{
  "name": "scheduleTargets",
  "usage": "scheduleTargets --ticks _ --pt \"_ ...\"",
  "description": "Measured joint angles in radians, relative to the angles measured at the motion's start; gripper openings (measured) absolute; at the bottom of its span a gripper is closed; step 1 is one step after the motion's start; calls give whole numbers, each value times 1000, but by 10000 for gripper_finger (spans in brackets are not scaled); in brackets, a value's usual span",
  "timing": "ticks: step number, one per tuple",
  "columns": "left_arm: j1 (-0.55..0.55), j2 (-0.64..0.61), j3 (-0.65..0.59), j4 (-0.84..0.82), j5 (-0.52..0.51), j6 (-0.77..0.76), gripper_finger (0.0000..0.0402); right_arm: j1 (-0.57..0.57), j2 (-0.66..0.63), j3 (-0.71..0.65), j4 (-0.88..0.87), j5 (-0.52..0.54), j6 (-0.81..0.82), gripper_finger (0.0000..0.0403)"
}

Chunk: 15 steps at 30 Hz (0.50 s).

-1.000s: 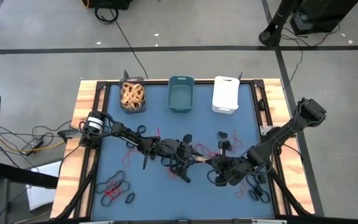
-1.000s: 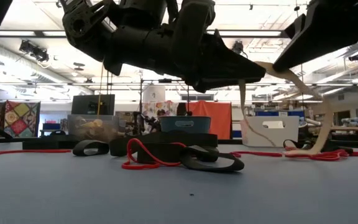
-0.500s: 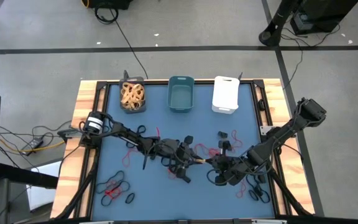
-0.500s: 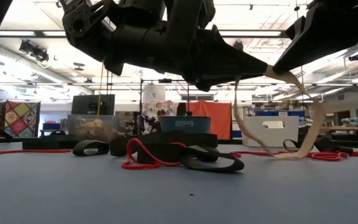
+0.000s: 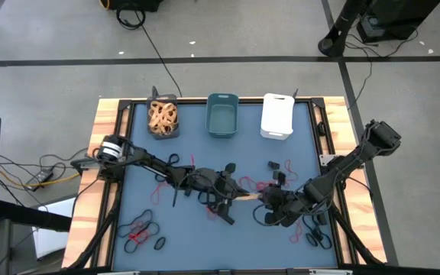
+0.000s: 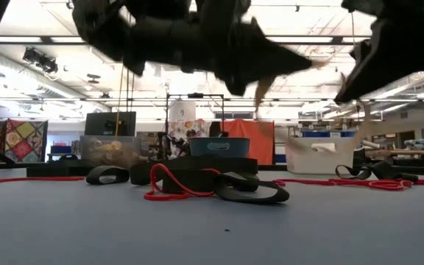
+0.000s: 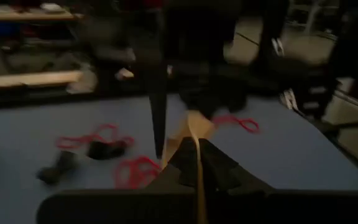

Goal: Sort rubber bands into baskets
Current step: Put the yellow rubber band into the black bin

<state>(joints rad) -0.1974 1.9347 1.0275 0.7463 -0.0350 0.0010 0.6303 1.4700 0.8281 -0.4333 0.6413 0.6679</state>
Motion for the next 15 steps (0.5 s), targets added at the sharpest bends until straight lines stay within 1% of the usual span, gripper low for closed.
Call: scheduleTargets --ticks 2,5,12,15 --pt "0 -49 1 -51 -68 0 3 11 0 -29 -7 21 70 134" --pt "0 -128 1 -187 -191 18 2 24 0 -98 14 47 159 148" --pt "10 -301 1 -495 -463 18 2 29 0 -248 130 36 304 149" --pt "50 -348 1 -635 -497 26 3 29 0 -281 194 18 307 149"
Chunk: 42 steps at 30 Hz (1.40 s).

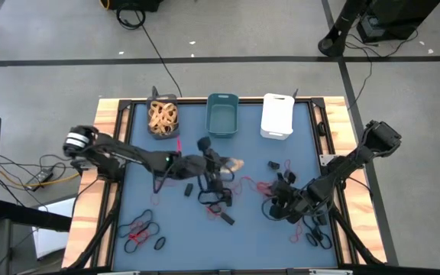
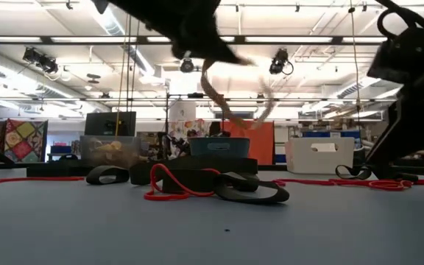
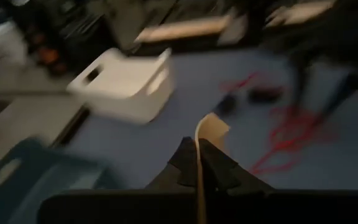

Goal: Sort rubber bands into baskets
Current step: Put the yellow rubber band into the black bin

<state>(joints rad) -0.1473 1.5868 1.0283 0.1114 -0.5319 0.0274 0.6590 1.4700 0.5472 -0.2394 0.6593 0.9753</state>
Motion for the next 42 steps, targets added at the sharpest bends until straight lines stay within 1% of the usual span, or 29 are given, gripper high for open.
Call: scheduleTargets --ticks 2,7,11,16,23,27,31,34,36,42 --pt "41 -21 0 -82 -24 -17 3 0 0 -12 31 -5 -6 149" --pt "170 -40 0 -236 -28 -70 4 0 0 -13 66 -23 -31 149" --pt "276 -40 0 -283 -28 -84 5 0 0 -13 83 -38 -48 149" --pt "375 -60 0 -335 -4 -105 6 0 0 -13 85 -42 -76 149" --pt "487 -177 0 -531 -2 -142 6 1 0 -13 88 -42 -65 149" --pt "542 -260 0 -599 -7 -146 6 2 0 -14 88 -49 -62 149" --pt "596 -323 0 -651 -11 -156 6 7 0 -14 87 -49 -62 149" --pt "630 -336 0 -680 -20 -166 6 10 0 -14 85 -46 -62 149" --pt "654 -340 -20 -695 -20 -166 6 10 0 -14 85 -45 -62 149" --pt "743 -340 -129 -634 -20 -169 6 10 0 -14 86 -43 -62 149"
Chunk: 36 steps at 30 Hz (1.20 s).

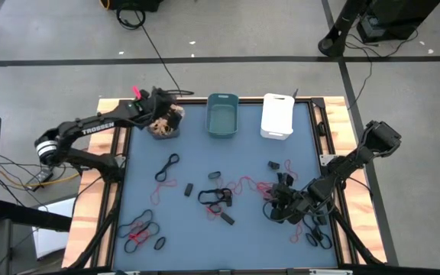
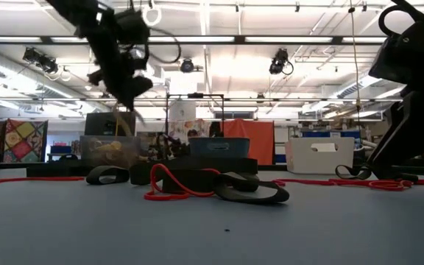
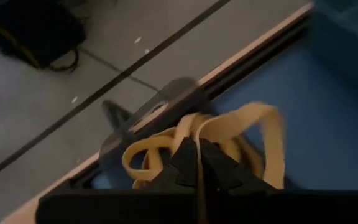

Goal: Sort rubber bands into baskets
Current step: Put the yellow rubber band into the black bin, then put the black rubber band into the blue bin

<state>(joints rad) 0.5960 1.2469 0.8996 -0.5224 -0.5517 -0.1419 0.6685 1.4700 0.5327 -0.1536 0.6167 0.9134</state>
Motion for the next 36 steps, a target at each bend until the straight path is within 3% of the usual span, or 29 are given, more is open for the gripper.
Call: scheduleTargets --ticks 6,14,27,36 --pt "99 0 -87 67 3 -34 6 0 0 0 1 14 0 149" --pt "157 0 -119 34 8 -129 27 -3 0 0 2 32 -2 149" --pt "157 0 -119 121 13 -151 185 -16 0 0 3 47 3 149" --pt "98 -4 -119 188 136 -120 203 -14 0 0 3 24 -51 149"
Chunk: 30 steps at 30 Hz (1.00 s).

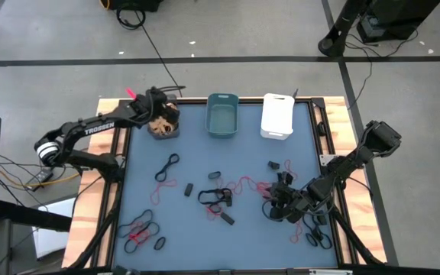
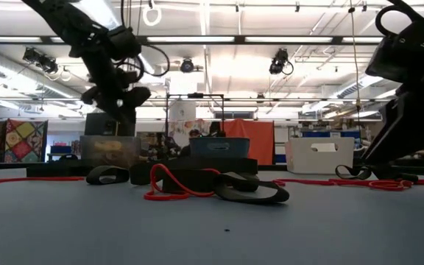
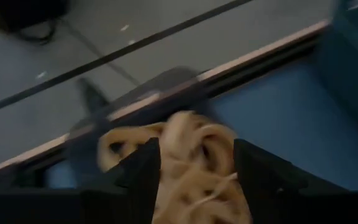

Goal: Sort rubber bands into baskets
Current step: Put the black rubber band into the blue bin

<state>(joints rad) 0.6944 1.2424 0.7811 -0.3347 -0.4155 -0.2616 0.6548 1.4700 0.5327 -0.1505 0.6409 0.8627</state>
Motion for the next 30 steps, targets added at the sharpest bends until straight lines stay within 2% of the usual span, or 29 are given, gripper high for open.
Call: scheduleTargets --ticks 6,14,17,19,25,30 --pt "-141 -1 0 89 14 26 192 0 -7 10 -53 -17 -10 146" --pt "-396 1 0 243 14 54 186 3 -130 157 -517 -64 113 127" --pt "-484 7 0 290 13 70 186 3 -183 184 -608 -96 137 120" --pt "-541 21 0 329 13 74 186 -8 -213 184 -609 -100 137 115" --pt "-680 118 0 470 12 73 186 -143 -203 185 -587 -105 128 106" --pt "-752 223 0 642 12 69 186 -313 -150 185 -576 -99 -10 110"
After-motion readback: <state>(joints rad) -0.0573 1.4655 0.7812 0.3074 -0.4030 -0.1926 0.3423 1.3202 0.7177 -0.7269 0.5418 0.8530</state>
